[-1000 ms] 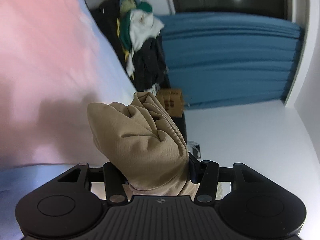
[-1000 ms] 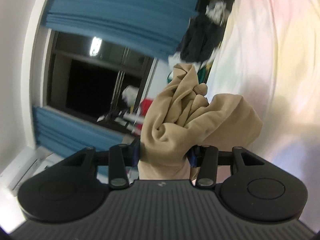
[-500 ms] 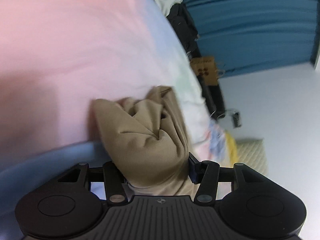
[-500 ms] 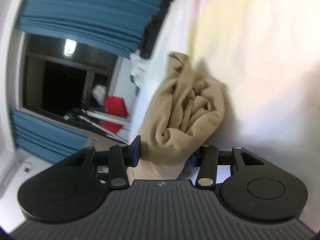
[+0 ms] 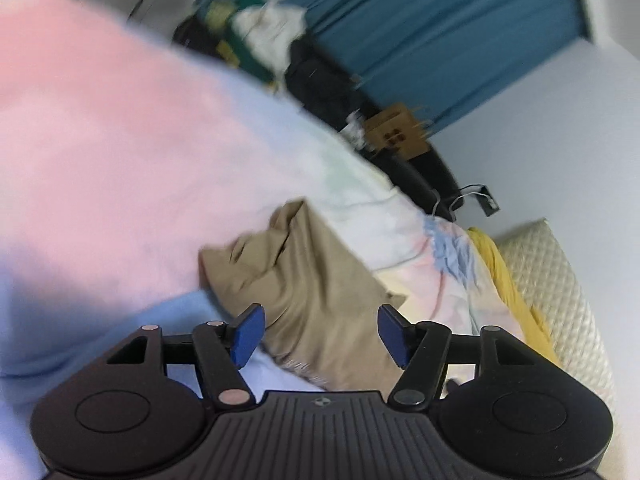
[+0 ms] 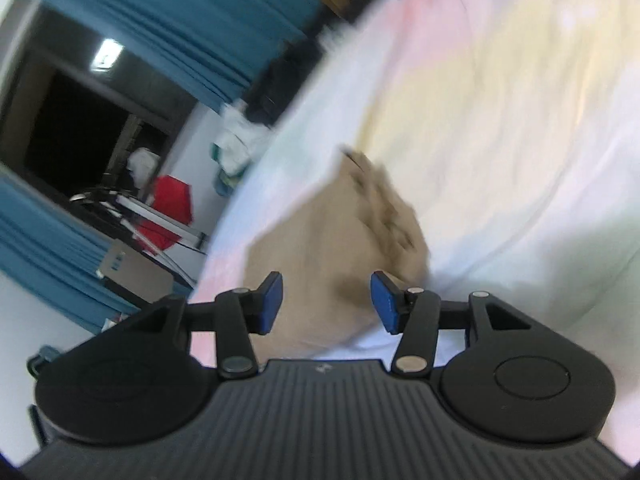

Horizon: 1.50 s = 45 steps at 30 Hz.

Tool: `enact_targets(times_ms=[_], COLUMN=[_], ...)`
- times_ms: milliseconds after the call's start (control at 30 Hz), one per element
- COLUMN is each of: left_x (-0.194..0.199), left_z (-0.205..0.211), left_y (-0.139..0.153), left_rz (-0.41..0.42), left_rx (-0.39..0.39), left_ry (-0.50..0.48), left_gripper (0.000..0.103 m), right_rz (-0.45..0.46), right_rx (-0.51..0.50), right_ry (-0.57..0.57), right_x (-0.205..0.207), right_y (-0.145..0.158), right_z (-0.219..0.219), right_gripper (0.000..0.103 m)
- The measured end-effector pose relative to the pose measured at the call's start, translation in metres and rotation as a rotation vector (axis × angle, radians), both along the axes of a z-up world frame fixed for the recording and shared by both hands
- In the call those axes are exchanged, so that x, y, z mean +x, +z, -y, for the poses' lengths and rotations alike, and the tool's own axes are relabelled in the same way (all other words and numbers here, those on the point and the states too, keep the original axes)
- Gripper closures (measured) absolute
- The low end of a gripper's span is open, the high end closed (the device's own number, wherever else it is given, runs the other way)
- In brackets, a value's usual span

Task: Fold clothes
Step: 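Release the folded T-shirt on the bed and withdraw both tools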

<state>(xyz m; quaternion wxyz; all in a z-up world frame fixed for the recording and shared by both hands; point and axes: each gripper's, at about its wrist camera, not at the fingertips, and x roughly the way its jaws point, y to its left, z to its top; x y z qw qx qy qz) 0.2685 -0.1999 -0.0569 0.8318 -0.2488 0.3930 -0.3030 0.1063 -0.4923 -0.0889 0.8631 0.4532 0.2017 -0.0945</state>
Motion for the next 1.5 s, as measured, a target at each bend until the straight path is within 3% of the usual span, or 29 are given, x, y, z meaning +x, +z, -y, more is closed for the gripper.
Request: enact_targets(times_ms=[167,333,400,467,600,800,1000,1500], left_x=[-0.059,-0.127,-0.153,-0.177,-0.209,-0.25,-0.268,-0.256], left_z=[-0.016,-0.03,-0.038,-0.046,-0.058,-0.081,-0.102,-0.108], left_y=[0.055,0.104,0.118,0.13,0.138,0.144,0.136,0.085], left_rz=[0.149,0.26,0.3,0.342,0.394,0.475,0.541,0.596], left_rx=[0.13,0.209,0.226,0.243,0.25,0.311,0.369,0.482], left_ry=[-0.038,-0.081,-0.09,-0.098,-0.103,-0.068,-0.004,0.024], left_gripper=[0.03,0.023,0.018,0.014,0.003,0.001,0.001,0.001], right_rz=[0.036,0.049,0.062,0.081,0.101,0.104,0.075,0.039], right_rx=[-0.206,-0.356,-0.397,-0.442,-0.54,-0.635,-0.66,-0.79], right_ry=[0.026,0.065,0.079,0.09,0.093,0.073,0.078,0.064], right_x=[-0.037,-0.078,-0.092,-0.109,-0.138,-0.159,-0.153,-0.118], right_y=[0.067,0.108,0.12,0.128,0.14,0.135,0.115,0.066], right_z=[-0.041,-0.09,-0.106,-0.122,-0.152,-0.183,-0.202,-0.226], right_gripper=[0.051,0.049,0.039,0.02,0.019,0.019,0.019,0.019])
